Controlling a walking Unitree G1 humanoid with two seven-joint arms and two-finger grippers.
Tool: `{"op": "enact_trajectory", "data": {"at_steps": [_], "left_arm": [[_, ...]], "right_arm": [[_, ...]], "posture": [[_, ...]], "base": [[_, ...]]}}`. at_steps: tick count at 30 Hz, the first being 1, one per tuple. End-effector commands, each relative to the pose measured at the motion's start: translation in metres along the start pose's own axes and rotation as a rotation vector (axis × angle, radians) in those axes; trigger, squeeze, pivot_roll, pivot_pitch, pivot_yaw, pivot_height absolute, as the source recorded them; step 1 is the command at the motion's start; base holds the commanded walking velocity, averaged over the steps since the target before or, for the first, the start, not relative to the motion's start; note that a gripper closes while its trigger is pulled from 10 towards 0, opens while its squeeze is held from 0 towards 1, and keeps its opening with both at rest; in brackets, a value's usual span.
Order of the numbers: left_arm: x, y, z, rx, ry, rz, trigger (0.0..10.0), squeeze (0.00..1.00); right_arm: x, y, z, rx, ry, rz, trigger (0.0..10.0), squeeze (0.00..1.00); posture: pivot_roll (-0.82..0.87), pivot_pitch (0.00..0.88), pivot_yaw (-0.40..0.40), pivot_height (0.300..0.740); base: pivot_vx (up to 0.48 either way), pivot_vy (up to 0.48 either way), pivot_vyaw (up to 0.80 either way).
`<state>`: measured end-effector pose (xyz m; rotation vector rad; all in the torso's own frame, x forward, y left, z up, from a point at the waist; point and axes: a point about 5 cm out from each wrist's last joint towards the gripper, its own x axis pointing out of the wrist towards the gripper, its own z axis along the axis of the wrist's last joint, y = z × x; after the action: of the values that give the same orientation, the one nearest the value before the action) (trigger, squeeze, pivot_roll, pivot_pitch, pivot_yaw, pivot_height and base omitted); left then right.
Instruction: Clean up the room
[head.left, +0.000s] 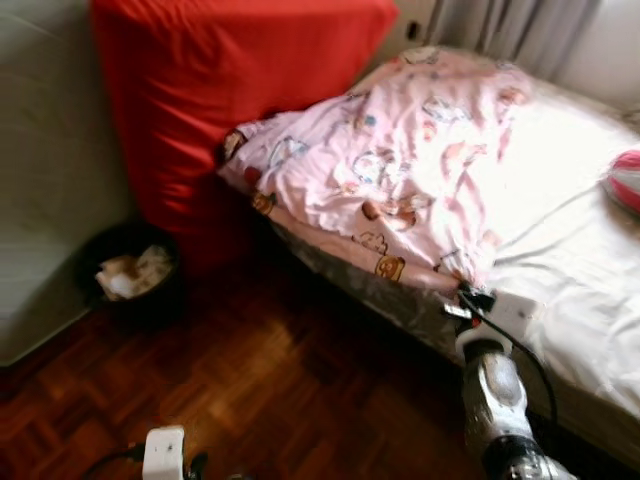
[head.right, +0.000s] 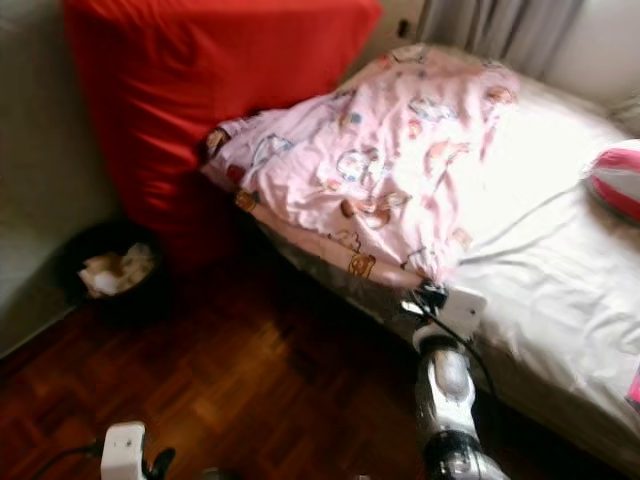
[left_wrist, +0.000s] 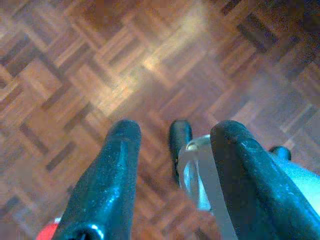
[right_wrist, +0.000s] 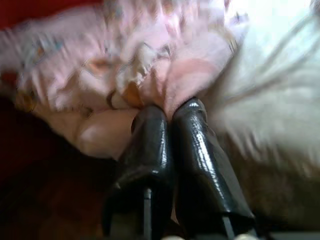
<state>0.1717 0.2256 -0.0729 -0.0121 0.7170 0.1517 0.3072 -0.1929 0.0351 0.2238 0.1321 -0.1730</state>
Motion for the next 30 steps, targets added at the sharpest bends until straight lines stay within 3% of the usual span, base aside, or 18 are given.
{"op": "enact_trajectory", "data": {"at_steps": [1,12,22,29,30], "left_arm": [[-0.002,-0.003,-0.008,0.001,0.035,-0.009,10.0,0.0],[-0.002,-0.004,-0.009,0.005,0.046,-0.016,10.0,0.0],[-0.003,-0.004,-0.012,0.009,0.061,-0.02,10.0,0.0],[-0.003,-0.004,-0.011,0.013,0.062,-0.024,10.0,0.0],[-0.003,-0.005,-0.011,0.018,0.062,-0.027,10.0,0.0]], "right_arm": [[-0.003,-0.008,-0.008,0.02,0.047,-0.03,10.0,0.0],[-0.005,-0.018,-0.021,0.045,0.181,-0.071,10.0,0.0],[-0.027,-0.031,-0.059,-0.063,0.451,-0.093,10.0,0.0],[-0.037,-0.037,-0.07,-0.092,0.524,-0.109,10.0,0.0],[-0.041,-0.04,-0.074,-0.102,0.547,-0.114,10.0,0.92]], "posture": [[0.13,0.188,-0.09,0.74],[0.13,0.193,-0.088,0.74],[0.13,0.198,-0.085,0.74],[0.13,0.198,-0.083,0.74],[0.13,0.198,-0.083,0.74]], "base": [[0.0,0.0,0.0],[0.0,0.0,0.0],[0.0,0.0,0.0],[0.0,0.0,0.0],[0.0,0.0,0.0]]}}
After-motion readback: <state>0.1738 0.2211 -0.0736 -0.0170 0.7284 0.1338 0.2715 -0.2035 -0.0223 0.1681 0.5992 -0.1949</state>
